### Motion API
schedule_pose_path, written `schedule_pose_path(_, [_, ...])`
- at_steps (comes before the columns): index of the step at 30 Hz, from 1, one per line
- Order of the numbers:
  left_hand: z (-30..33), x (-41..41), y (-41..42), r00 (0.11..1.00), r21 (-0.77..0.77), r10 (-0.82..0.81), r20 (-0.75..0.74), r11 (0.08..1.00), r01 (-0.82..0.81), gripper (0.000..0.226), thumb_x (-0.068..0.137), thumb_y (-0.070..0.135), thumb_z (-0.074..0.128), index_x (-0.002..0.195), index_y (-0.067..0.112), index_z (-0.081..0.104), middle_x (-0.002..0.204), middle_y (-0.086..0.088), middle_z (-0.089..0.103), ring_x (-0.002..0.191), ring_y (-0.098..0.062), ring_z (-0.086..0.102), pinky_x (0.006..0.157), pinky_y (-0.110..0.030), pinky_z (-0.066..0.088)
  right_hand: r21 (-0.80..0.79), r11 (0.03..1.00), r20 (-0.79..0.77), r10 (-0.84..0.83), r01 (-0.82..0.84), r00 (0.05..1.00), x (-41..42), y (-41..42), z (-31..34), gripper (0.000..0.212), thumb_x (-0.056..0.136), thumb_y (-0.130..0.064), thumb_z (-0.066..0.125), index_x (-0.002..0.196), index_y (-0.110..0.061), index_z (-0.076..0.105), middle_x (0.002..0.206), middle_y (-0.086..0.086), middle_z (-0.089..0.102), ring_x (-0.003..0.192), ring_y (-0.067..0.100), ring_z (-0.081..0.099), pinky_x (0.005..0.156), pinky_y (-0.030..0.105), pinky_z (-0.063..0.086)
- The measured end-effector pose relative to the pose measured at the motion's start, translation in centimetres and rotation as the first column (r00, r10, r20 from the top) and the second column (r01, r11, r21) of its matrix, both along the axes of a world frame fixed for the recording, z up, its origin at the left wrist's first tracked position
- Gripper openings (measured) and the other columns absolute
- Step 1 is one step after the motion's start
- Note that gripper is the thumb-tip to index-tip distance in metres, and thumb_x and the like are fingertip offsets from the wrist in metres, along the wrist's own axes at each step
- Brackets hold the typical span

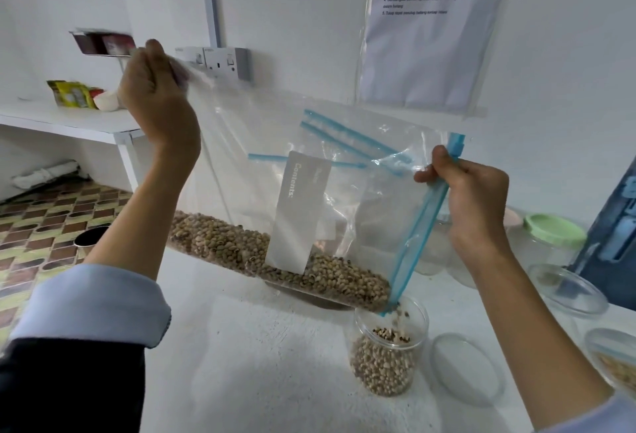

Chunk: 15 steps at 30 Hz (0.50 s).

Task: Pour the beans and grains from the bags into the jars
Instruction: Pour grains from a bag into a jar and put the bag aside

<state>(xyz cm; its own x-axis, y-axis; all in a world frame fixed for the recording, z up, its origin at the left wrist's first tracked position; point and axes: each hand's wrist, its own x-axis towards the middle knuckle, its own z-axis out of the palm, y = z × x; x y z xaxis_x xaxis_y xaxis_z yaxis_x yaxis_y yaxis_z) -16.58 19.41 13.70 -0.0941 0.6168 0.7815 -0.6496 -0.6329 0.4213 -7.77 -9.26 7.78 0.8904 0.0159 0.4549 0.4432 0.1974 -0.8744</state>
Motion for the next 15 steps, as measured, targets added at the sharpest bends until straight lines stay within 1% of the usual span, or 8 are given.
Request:
schedule_pose_path(1, [0.0, 0.1, 0.2, 1.0, 0.002, 0.005, 0.001, 1.0, -0.005, 0.034, 0.093, 0.028, 0.04, 0.06, 0.019, 0.042, 0.051, 0.001, 0.04, 0.045, -0.01, 0.034, 0.045, -0.018, 0.028, -0.013, 1.0, 0.0, 0.009, -0.009, 1.0, -0.1, 0.1, 0.0, 0.034, 0.089, -0.023, 0.064, 0.056, -0.017, 0.066, 0.053, -0.012, 0.065, 0.059, -0.004, 0.055, 0.06, 0.001, 0.038])
schedule_pose_path(3, [-0.1, 0.1, 0.7, 1.0, -0.007, 0.025, 0.003, 1.0, -0.025, 0.036, 0.095, 0.019, 0.04, 0.059, 0.019, 0.041, 0.052, 0.001, 0.04, 0.047, -0.013, 0.034, 0.046, -0.02, 0.027, 0.013, 1.0, 0.0, -0.001, 0.001, 1.0, -0.1, 0.2, 0.0, 0.035, 0.089, -0.023, 0.065, 0.055, -0.018, 0.066, 0.053, -0.012, 0.065, 0.058, -0.005, 0.055, 0.063, 0.004, 0.041])
schedule_pose_path(5, [-0.1, 0.0, 1.1, 0.999, -0.019, 0.047, -0.004, 0.999, -0.047, 0.035, 0.093, 0.024, 0.042, 0.058, 0.02, 0.04, 0.051, -0.001, 0.039, 0.048, -0.018, 0.032, 0.046, -0.024, 0.024, 0.02, 1.0, 0.011, 0.005, -0.005, 1.0, -0.1, 0.1, 0.2, 0.037, 0.089, -0.023, 0.064, 0.053, -0.019, 0.066, 0.053, -0.012, 0.065, 0.058, -0.005, 0.055, 0.065, 0.008, 0.042])
schedule_pose_path(6, [0.0, -0.1, 1.2, 0.999, -0.022, 0.054, -0.006, 0.998, -0.054, 0.034, 0.091, 0.027, 0.042, 0.058, 0.02, 0.04, 0.05, 0.0, 0.039, 0.048, -0.018, 0.032, 0.047, -0.024, 0.025, 0.001, 1.0, 0.02, 0.026, -0.026, 0.999, -0.2, 0.2, 0.4, 0.038, 0.089, -0.022, 0.064, 0.052, -0.019, 0.066, 0.053, -0.012, 0.065, 0.058, -0.005, 0.055, 0.064, 0.005, 0.041])
schedule_pose_path(8, [-0.1, -0.1, 1.1, 0.999, -0.028, 0.037, 0.004, 0.999, -0.037, 0.035, 0.093, 0.024, 0.042, 0.059, 0.019, 0.04, 0.049, 0.004, 0.041, 0.047, -0.013, 0.034, 0.047, -0.02, 0.027, -0.019, 0.998, 0.024, 0.053, -0.053, 0.998, -0.3, 0.3, 0.6, 0.036, 0.09, -0.02, 0.064, 0.054, -0.016, 0.066, 0.052, -0.012, 0.065, 0.058, -0.008, 0.055, 0.06, -0.001, 0.037])
schedule_pose_path(10, [-0.3, -0.1, 1.2, 0.999, -0.025, 0.036, 0.009, 0.999, -0.036, 0.036, 0.095, 0.019, 0.039, 0.059, 0.019, 0.041, 0.049, 0.006, 0.042, 0.045, -0.009, 0.035, 0.047, -0.016, 0.028, -0.013, 0.999, 0.026, 0.043, -0.043, 0.999, -0.3, 0.3, 0.8, 0.034, 0.09, -0.02, 0.063, 0.057, -0.013, 0.066, 0.051, -0.014, 0.064, 0.056, -0.01, 0.054, 0.058, -0.001, 0.037])
schedule_pose_path(13, [-0.8, -0.3, 1.5, 0.998, -0.033, 0.064, -0.015, 0.997, -0.064, 0.038, 0.096, 0.02, 0.038, 0.058, 0.021, 0.042, 0.045, 0.015, 0.043, 0.044, -0.008, 0.035, 0.047, -0.017, 0.028, -0.028, 0.999, 0.027, 0.038, -0.037, 0.999, -0.3, 0.5, 0.8, 0.033, 0.09, -0.021, 0.063, 0.059, -0.013, 0.066, 0.051, -0.014, 0.064, 0.057, -0.01, 0.054, 0.058, -0.001, 0.037])
schedule_pose_path(15, [-1.0, -0.4, 1.6, 0.998, -0.052, 0.055, -0.022, 0.997, -0.056, 0.038, 0.096, 0.018, 0.038, 0.058, 0.021, 0.042, 0.044, 0.016, 0.043, 0.045, -0.008, 0.035, 0.047, -0.017, 0.028, -0.03, 0.998, 0.026, 0.049, -0.048, 0.998, -0.4, 0.5, 0.8, 0.033, 0.09, -0.021, 0.064, 0.058, -0.013, 0.066, 0.051, -0.013, 0.064, 0.057, -0.008, 0.054, 0.058, -0.002, 0.036])
